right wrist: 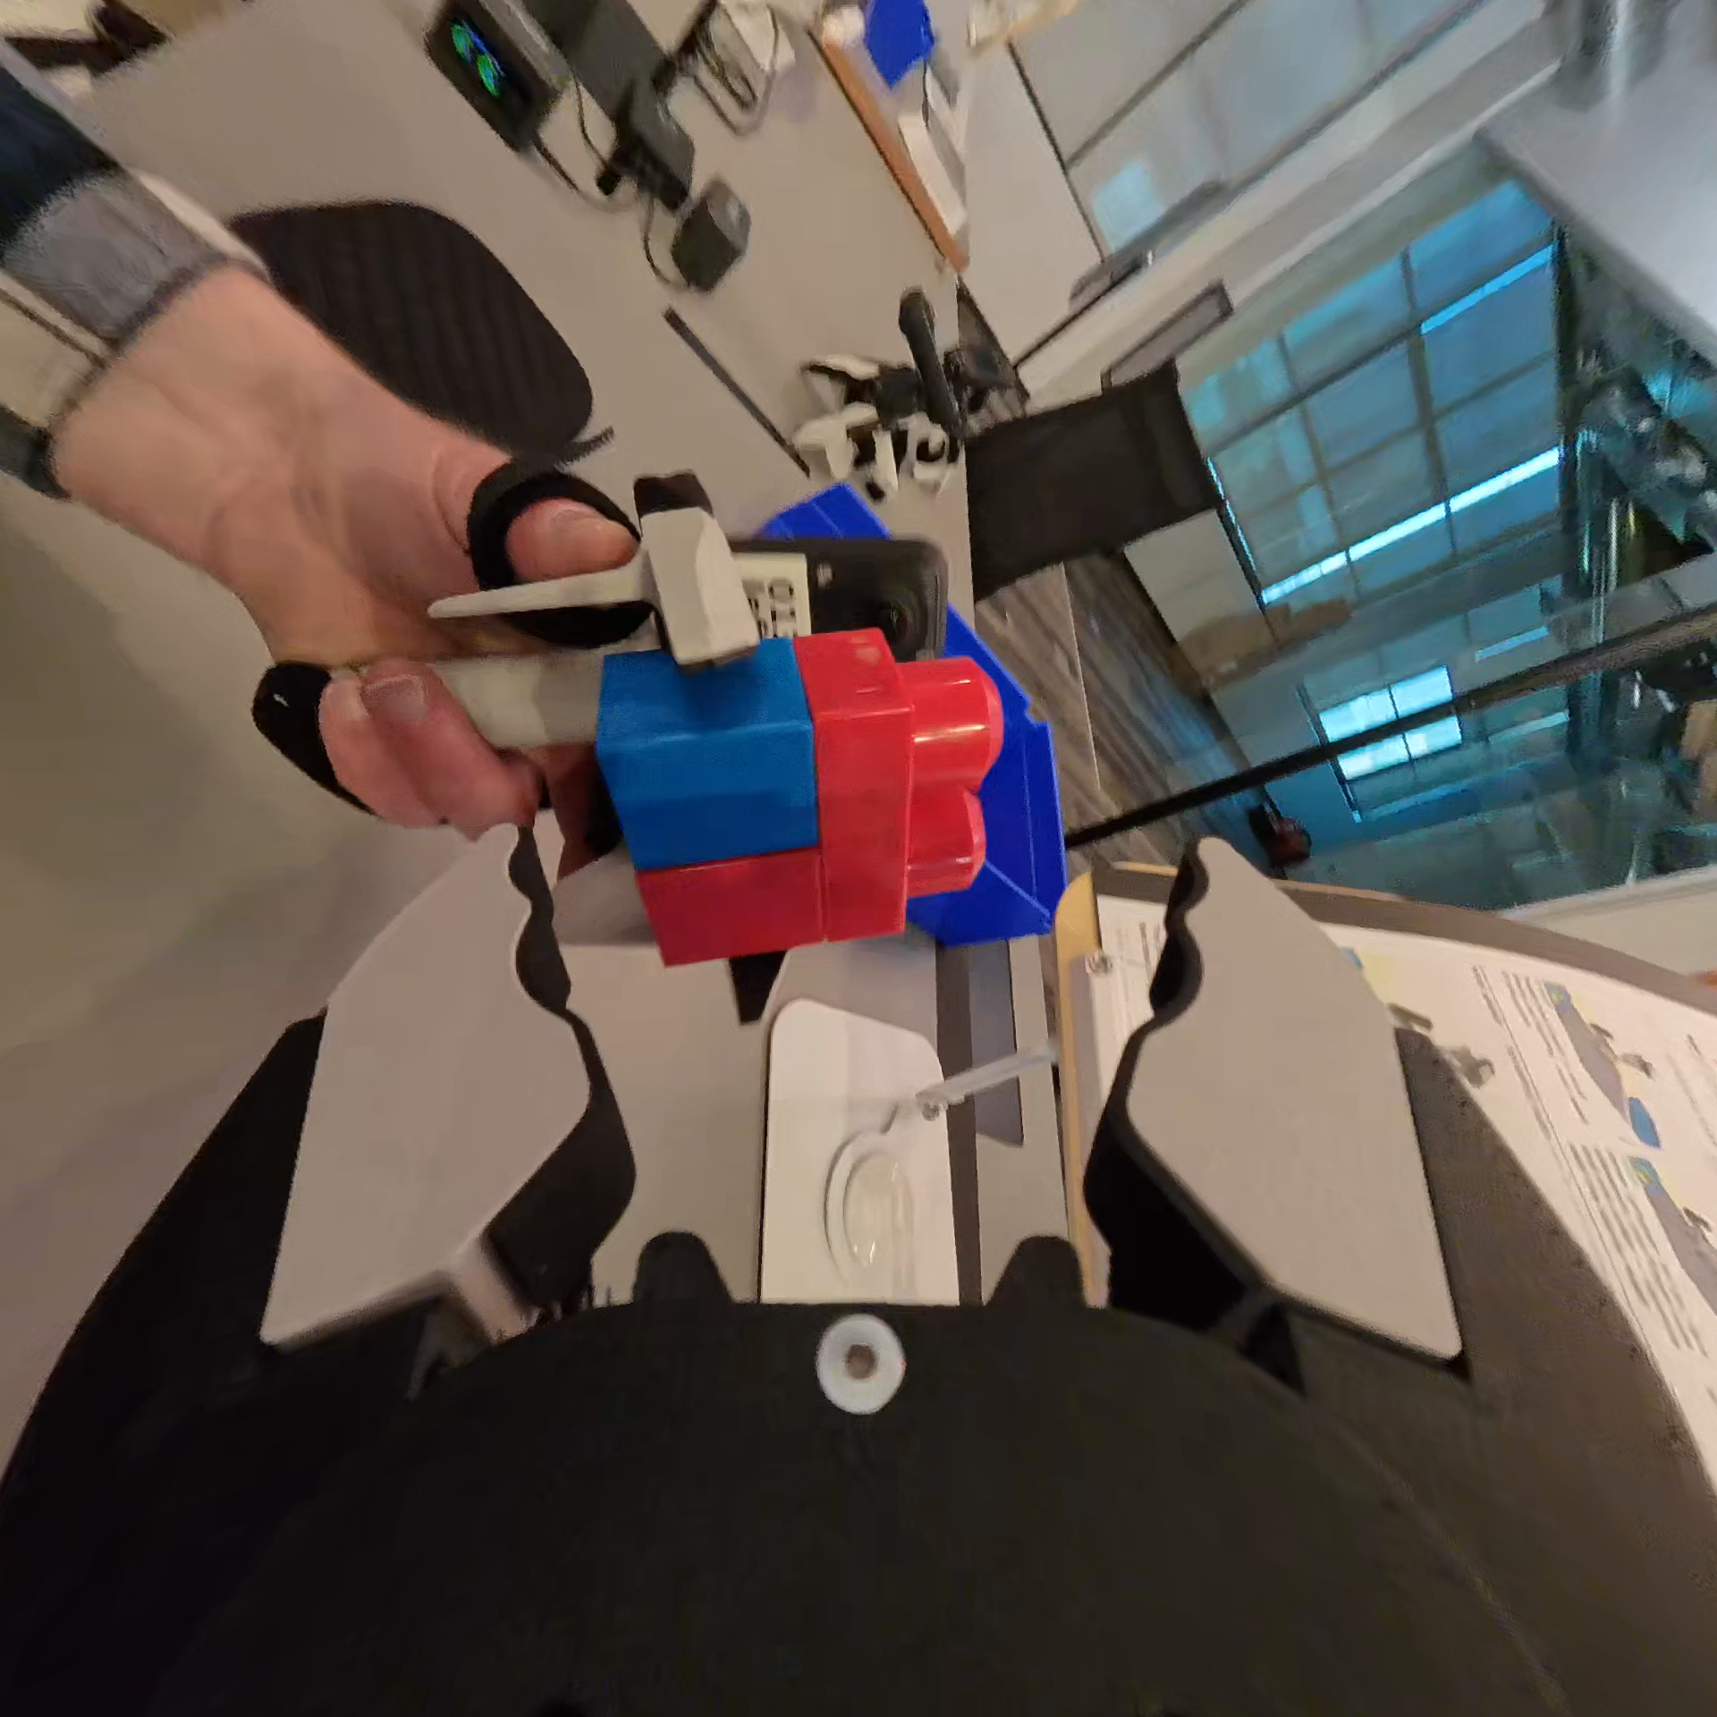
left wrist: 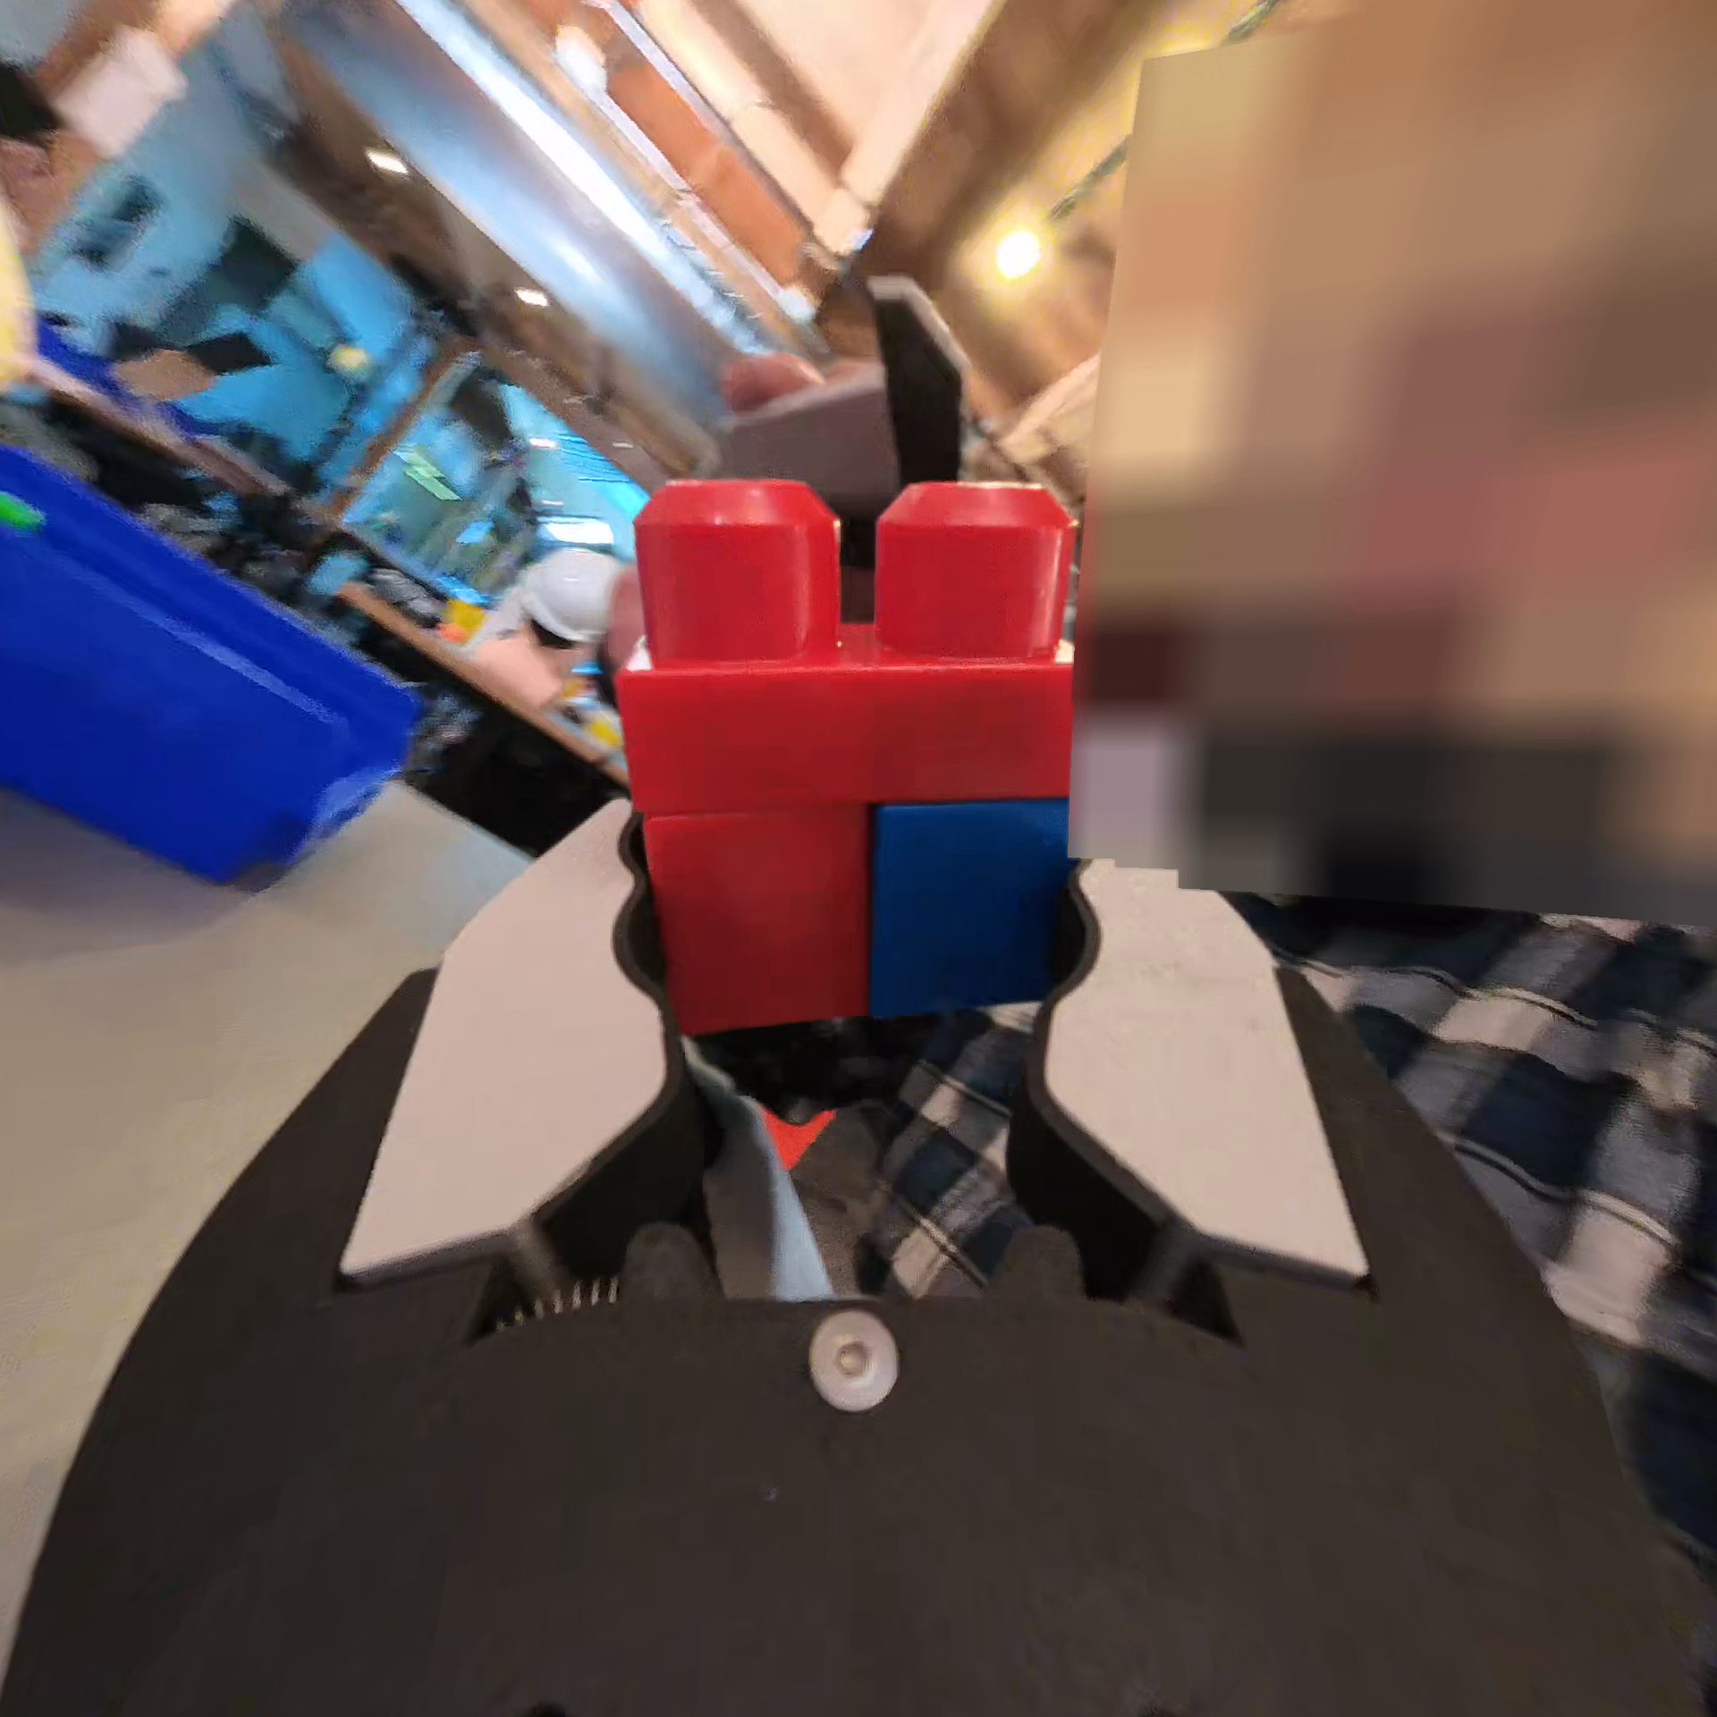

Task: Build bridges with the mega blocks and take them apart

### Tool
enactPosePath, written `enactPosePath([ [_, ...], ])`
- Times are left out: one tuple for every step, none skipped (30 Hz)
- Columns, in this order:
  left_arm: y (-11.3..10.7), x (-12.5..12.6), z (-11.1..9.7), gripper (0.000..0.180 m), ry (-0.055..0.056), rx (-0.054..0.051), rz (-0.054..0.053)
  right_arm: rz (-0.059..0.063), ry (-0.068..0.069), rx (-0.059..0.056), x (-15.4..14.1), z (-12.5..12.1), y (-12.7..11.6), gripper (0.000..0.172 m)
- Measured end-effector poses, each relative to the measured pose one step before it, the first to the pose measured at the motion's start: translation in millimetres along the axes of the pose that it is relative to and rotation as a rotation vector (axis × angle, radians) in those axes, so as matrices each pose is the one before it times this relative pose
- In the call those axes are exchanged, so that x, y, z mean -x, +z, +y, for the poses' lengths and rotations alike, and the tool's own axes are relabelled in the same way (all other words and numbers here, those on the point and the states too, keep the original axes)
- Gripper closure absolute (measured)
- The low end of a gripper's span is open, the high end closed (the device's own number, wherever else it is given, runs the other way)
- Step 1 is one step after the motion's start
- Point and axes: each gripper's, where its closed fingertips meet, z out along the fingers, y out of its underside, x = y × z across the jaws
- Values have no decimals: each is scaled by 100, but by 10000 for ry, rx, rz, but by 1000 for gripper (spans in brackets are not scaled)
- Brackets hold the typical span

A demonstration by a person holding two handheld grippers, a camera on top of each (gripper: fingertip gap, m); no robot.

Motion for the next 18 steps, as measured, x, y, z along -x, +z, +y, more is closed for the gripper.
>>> enactPosePath([
  [303, -705, 439, 99, -98, 94, 619, -158, 15, -394, 261, -479, -74, 48],
  [366, -217, 340, 99, -5, 34, 311, -156, 7, -380, 395, -493, 48, 49],
  [375, -428, 296, 99, -46, 21, 479, -149, -32, -231, 477, -329, 184, 49],
  [343, -497, 294, 99, -52, 52, 513, -194, -25, -93, 544, -155, 267, 50],
  [300, -146, 340, 99, 21, 112, 233, -104, -71, -5, 412, -34, 249, 55],
  [239, 30, 382, 99, -7, 150, 110, 5, -194, -17, 280, -50, 144, 64],
  [204, -84, 345, 99, -98, 111, 203, -66, -198, -45, 324, -107, 67, 74],
  [155, -267, 283, 99, -128, 61, 318, -179, -18, -76, 344, -146, 59, 76],
  [51, -211, 229, 99, -96, 26, 256, -197, 126, -75, 216, -112, 35, 76],
  [-11, -29, 159, 99, -99, 3, 118, -162, 75, 0, 139, 45, 19, 76],
  [-23, 29, 105, 99, -62, 3, 77, -130, 28, -3, 135, 40, 15, 76],
  [5, -22, 143, 98, -9, 43, 82, -120, 55, -26, 126, -24, 3, 76],
  [41, -41, 104, 98, 4, 22, 89, -80, 2, -20, 86, -58, -35, 76],
  [68, -10, 50, 99, 17, -12, 50, -34, -64, 1, 66, -29, -60, 77],
  [73, 22, 62, 99, 41, 18, 13, -45, -2, 24, 43, 2, -54, 77],
  [8, -8, 19, 99, -19, -10, 44, -10, 84, 68, -13, 63, -5, 77],
  [-60, 14, -79, 98, -53, -68, 47, -10, 90, 129, -14, 151, 31, 78],
  [-92, 119, 45, 99, -2, -9, -51, -98, 47, 219, 84, 256, 29, 78],
])
